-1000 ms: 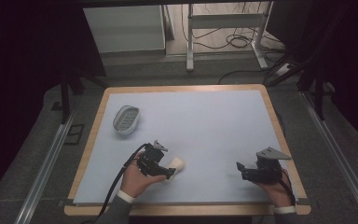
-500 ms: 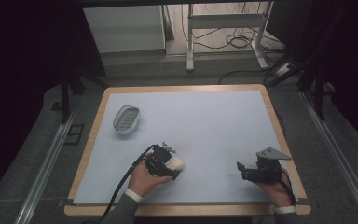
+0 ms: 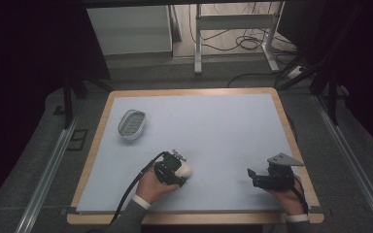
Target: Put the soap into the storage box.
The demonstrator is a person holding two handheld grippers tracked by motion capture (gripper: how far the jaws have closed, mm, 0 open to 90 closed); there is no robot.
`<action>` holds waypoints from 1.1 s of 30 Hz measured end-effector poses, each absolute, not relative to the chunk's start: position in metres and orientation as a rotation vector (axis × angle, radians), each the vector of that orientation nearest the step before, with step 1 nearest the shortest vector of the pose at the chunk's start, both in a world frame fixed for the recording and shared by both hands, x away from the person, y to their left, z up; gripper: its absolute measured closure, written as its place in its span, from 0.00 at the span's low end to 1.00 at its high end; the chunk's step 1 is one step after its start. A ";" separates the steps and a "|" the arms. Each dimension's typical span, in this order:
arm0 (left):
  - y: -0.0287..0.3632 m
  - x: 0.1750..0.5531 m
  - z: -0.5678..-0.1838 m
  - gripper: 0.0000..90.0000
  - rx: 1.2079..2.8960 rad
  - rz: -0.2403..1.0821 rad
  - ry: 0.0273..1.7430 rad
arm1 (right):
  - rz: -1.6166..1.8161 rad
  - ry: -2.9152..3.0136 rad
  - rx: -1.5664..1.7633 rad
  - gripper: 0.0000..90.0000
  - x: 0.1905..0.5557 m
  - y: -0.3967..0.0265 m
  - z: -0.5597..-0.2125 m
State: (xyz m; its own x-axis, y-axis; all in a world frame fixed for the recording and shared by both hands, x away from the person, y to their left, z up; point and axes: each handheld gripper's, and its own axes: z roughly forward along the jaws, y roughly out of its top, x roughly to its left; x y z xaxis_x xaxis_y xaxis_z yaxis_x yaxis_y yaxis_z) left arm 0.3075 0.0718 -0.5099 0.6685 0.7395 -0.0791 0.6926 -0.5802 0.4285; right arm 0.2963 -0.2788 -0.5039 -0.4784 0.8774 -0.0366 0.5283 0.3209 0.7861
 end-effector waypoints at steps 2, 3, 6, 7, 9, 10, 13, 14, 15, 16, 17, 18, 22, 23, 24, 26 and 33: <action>0.072 0.308 -0.509 0.55 2.467 0.150 1.112 | 1.011 2.127 1.240 0.12 0.296 -0.279 -0.503; 0.072 0.308 -0.509 0.55 2.470 0.147 1.104 | 1.009 2.128 1.239 0.12 0.296 -0.279 -0.503; 0.075 0.308 -0.506 0.55 2.453 0.114 1.096 | 1.009 2.126 1.241 0.12 0.296 -0.280 -0.503; 0.076 0.308 -0.504 0.55 2.447 0.112 1.092 | 1.007 2.125 1.242 0.12 0.296 -0.280 -0.503; 0.078 0.309 -0.500 0.55 2.442 0.109 1.086 | 1.008 2.125 1.242 0.12 0.297 -0.281 -0.503; 0.080 0.310 -0.498 0.55 2.439 0.111 1.081 | 1.007 2.124 1.244 0.12 0.297 -0.281 -0.503; 0.084 0.310 -0.492 0.55 2.423 0.114 1.080 | 1.007 2.119 1.246 0.12 0.296 -0.281 -0.503; 0.086 0.310 -0.491 0.55 2.414 0.115 1.078 | 1.006 2.119 1.246 0.12 0.296 -0.281 -0.503; 0.088 0.310 -0.489 0.55 2.401 0.114 1.075 | 1.008 2.120 1.246 0.12 0.296 -0.281 -0.503; 0.090 0.310 -0.488 0.55 2.390 0.115 1.070 | 0.999 2.119 1.246 0.12 0.296 -0.280 -0.503; 0.092 0.310 -0.486 0.55 2.382 0.107 1.068 | 0.997 2.118 1.248 0.12 0.296 -0.280 -0.504; 0.093 0.311 -0.485 0.55 2.374 0.102 1.068 | 0.997 2.118 1.248 0.12 0.296 -0.280 -0.504; 0.099 0.313 -0.482 0.55 2.361 0.107 1.075 | 0.998 2.119 1.249 0.12 0.296 -0.280 -0.504; 0.101 0.313 -0.482 0.55 2.361 0.107 1.079 | 0.997 2.119 1.249 0.12 0.297 -0.281 -0.504; 0.102 0.314 -0.481 0.55 2.356 0.111 1.082 | 0.997 2.119 1.249 0.12 0.297 -0.281 -0.504; 0.105 0.315 -0.480 0.55 2.346 0.119 1.090 | 0.998 2.118 1.250 0.12 0.297 -0.281 -0.504; 0.115 0.318 -0.478 0.55 2.319 0.131 1.121 | 0.991 2.121 1.252 0.12 0.296 -0.281 -0.504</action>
